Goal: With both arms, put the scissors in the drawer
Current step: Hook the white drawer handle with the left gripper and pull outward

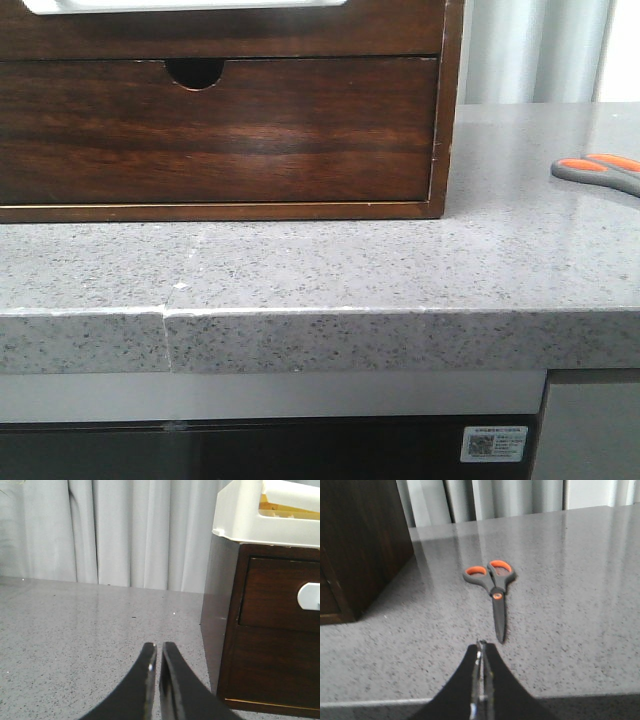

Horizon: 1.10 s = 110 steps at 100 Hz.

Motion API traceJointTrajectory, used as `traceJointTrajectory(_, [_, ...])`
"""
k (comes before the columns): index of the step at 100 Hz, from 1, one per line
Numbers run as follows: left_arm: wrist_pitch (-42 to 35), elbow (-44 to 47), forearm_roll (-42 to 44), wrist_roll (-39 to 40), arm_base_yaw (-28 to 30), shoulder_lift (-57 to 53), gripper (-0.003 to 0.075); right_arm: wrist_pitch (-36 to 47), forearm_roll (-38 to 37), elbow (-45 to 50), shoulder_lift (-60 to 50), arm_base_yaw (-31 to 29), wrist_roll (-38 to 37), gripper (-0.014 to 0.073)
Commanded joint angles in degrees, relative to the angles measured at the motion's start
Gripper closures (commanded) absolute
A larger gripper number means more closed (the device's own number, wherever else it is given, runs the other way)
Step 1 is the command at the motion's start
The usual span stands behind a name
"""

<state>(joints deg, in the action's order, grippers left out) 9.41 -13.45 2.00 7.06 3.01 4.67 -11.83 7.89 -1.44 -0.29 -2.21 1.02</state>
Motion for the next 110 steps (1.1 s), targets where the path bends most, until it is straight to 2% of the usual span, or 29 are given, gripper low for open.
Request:
traceJointTrajectory(1, [-3.3, -3.65, -0.12, 0.55, 0.2, 3.59, 0.074, 1.63, 1.18, -4.84, 2.67, 0.05, 0.33, 0.0639])
traceJointTrajectory(17, [-5.84, -5.48, -0.12, 0.55, 0.2, 7.43, 0.074, -3.23, 2.08, -10.9, 7.61, 0.05, 0.33, 0.0639])
traceJointTrajectory(41, [-12.42, -5.48, 0.16, 0.55, 0.2, 10.96, 0.0728, -1.64, 2.08, -12.6, 9.76, 0.05, 0.33, 0.0639])
traceJointTrajectory(46, [-13.59, -5.38, 0.16, 0.55, 0.2, 11.8, 0.0687, -1.77, 2.08, -12.46, 9.76, 0.05, 0.33, 0.0639])
traceJointTrajectory(58, [-17.39, -5.03, -0.1, 0.55, 0.2, 14.01, 0.0526, -1.65, 2.08, -12.09, 9.76, 0.05, 0.33, 0.0639])
traceJointTrajectory(67, [-19.81, -5.03, 0.14, 0.55, 0.2, 16.1, 0.0467, -0.77, 2.08, -12.09, 9.76, 0.05, 0.33, 0.0639])
traceJointTrajectory(84, [-24.47, -5.14, 12.19, 0.55, -2.14, 20.23, 0.0452, -0.5, 2.08, -12.09, 9.76, 0.05, 0.33, 0.0639])
traceJointTrajectory(93, [-28.37, -5.14, 16.51, 0.55, -5.5, 23.01, 0.0453, -0.5, 2.08, -12.09, 9.76, 0.05, 0.33, 0.0639])
traceJointTrajectory(110, [-35.13, -5.2, 31.66, 0.55, -12.05, 29.52, 0.0453, -0.5, 2.08, -12.09, 9.76, 0.05, 0.33, 0.0639])
